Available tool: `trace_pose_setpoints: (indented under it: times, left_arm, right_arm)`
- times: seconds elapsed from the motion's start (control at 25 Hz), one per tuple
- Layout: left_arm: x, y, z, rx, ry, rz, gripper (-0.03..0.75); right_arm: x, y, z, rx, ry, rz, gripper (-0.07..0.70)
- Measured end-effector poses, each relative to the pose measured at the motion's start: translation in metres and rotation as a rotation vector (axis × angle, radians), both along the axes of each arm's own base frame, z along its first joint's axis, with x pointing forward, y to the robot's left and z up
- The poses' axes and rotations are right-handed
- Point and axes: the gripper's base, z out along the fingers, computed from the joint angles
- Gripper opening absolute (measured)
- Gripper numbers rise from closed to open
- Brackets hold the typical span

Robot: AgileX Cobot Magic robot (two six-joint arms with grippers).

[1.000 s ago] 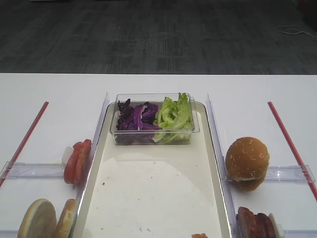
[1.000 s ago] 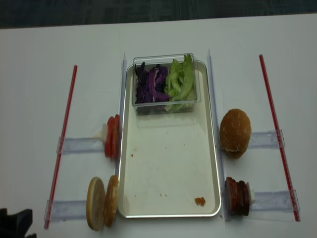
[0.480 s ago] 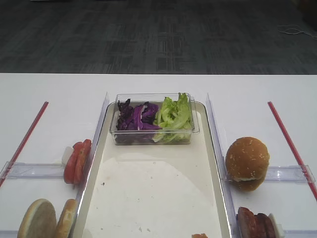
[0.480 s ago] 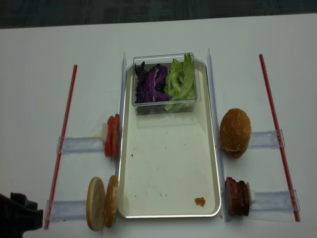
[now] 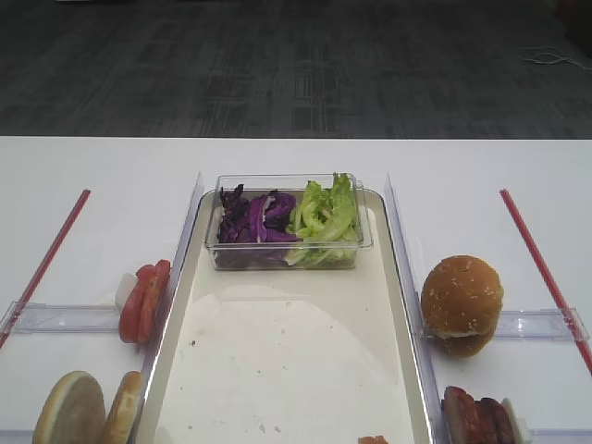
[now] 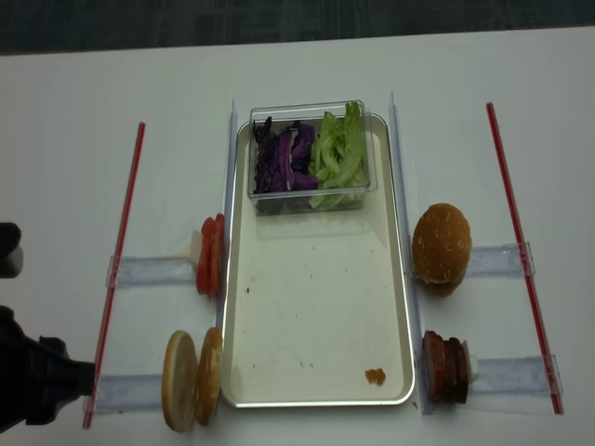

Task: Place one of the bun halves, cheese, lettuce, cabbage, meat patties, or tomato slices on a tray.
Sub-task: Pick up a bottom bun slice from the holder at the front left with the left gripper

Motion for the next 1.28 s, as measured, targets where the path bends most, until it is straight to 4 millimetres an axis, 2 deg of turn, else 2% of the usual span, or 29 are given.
trace_pose_setpoints:
  times: [0.28,0.76,1.04,1.28]
  left_arm:
    - [0.009,-0.001,-0.004,0.003,0.044,0.0,0.35]
    - [0.01,-0.006,-0.005,-0.01,0.05,0.035,0.35]
    - [0.019,-0.036,-0.012,-0.028,0.098,-0.027,0.35]
    - [0.038,-0.072,-0.006,-0.039,0.083,-0.084,0.35]
  right_arm:
    - [0.0,0.0,0.0,0.0,0.0,0.0,0.453]
    - [0.0,0.0,0.0,-0.004,0.0,0.002,0.453]
    - [0.0,0.0,0.0,-0.004,0.0,0.002,0.453]
    - [0.0,0.0,0.0,-0.004,0.0,0.002,0.453]
